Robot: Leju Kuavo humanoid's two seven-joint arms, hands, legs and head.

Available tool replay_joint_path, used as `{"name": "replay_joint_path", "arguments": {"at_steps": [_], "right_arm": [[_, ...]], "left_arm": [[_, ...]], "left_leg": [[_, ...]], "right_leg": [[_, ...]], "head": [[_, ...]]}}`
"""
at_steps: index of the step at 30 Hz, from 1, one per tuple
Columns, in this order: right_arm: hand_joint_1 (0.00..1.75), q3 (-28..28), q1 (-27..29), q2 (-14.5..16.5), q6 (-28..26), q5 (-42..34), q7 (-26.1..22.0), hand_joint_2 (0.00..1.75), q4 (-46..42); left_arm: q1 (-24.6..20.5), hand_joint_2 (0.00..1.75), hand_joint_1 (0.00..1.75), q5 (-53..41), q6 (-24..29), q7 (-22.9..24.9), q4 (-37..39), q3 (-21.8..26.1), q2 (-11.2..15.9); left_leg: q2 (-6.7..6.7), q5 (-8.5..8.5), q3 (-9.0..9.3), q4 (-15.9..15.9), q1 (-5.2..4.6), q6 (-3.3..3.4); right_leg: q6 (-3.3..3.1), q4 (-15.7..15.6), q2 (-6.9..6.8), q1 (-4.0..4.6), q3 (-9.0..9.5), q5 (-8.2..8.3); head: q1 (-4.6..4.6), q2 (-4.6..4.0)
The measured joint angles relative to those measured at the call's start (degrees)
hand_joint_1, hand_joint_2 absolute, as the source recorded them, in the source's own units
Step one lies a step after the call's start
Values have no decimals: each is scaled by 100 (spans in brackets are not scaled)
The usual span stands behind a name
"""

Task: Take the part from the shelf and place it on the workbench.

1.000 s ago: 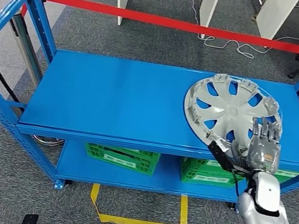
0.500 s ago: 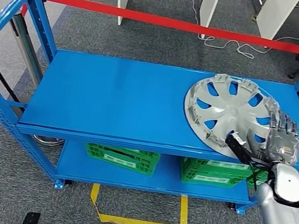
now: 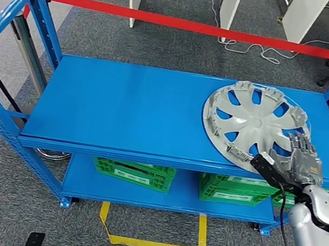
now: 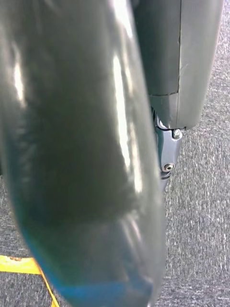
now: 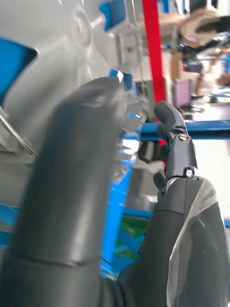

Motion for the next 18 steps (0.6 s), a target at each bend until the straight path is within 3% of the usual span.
{"name": "replay_joint_path", "arguments": {"at_steps": [7, 18], "right_arm": [[0, 96, -158, -18, 271, -519, -580, 175, 281], [0, 538, -400, -30, 558, -458, -764, 175, 531]], "left_arm": [[-57, 0, 0, -73, -27, 19, 0, 0, 32], [-102, 0, 0, -109, -48, 19, 0, 0, 50]], "left_leg": [[-1, 0, 1, 0, 0, 0], [1, 0, 2, 0, 0, 0]], "right_leg": [[0, 0, -1, 0, 6, 0], [0, 0, 4, 0, 4, 0]], "head": [[0, 0], [-1, 0]]}}
